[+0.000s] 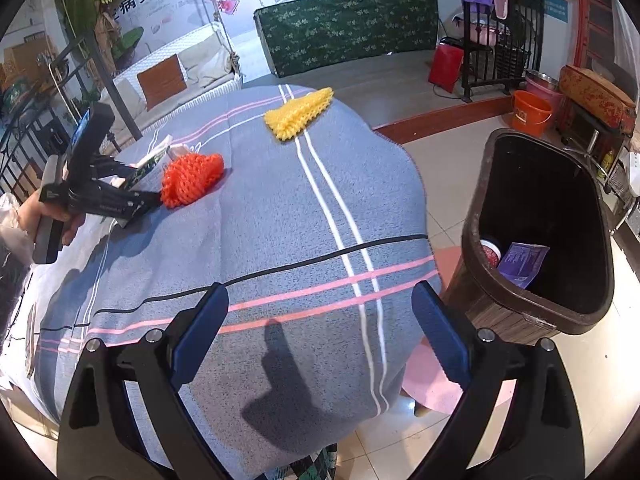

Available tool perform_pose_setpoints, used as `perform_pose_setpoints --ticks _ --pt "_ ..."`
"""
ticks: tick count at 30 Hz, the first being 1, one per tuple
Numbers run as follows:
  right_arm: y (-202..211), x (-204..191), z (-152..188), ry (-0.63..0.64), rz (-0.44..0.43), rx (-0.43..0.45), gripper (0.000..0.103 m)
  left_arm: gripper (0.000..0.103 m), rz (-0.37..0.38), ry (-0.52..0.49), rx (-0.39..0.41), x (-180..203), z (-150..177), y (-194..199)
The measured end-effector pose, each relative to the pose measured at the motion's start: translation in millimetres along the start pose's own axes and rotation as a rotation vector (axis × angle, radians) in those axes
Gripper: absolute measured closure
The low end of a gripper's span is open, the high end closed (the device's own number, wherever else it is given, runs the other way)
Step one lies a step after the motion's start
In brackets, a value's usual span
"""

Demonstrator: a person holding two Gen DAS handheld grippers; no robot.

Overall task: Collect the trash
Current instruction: 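Grasp the green juice carton with the left tool while the right tool returns over the bed, then grasp the orange mesh net with the right tool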

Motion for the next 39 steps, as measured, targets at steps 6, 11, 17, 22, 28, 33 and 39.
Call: perform_pose_setpoints --ticks 6,11,17,22,28,33,39 --pt "-4.9 -27.2 -22.9 0.062 -0.054 -0.007 0.011 0.048 0.027 0.136 0.063 1.5 4.7 4.5" --pt "-17.1 -59.7 -49.1 0.129 -0.108 -0.021 0.011 0.048 0.002 0.234 0.126 4.5 21.7 20.5" --pt "-45.1 -102.3 -83.4 0.196 -0.182 -0.086 0.011 0.048 0.059 0.427 0.233 3.7 59.2 50.8" --pt "-74.9 -128.2 -112.0 0.202 -0.203 -0.122 0.011 0.048 0.069 0.548 0.310 14.2 95.6 70.4" --pt "-100.1 -142.5 -132.8 0.187 -0.199 -0.159 0.022 0.048 0.046 0.604 0.328 25.4 121.0 73.9" --pt "-116.5 -140.6 -135.3 0.155 -0.209 -0.212 0.064 0.048 0.091 0.639 0.344 30.0 134.4 75.9" --pt "-101.9 -134.1 -126.5 0.163 -0.206 -0.151 0.077 0.048 0.119 0.664 0.356 33.5 138.0 73.5"
Point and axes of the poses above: each gripper's, at about its wrist camera, not at the fingertips, and y roughly against the way its jaws point, x to its right, z to its underside, the point moved 3 cm from there along -y, roughly the way its jaws point, and after that the axes turned 15 degrees about -x, right-handed, at the moved point
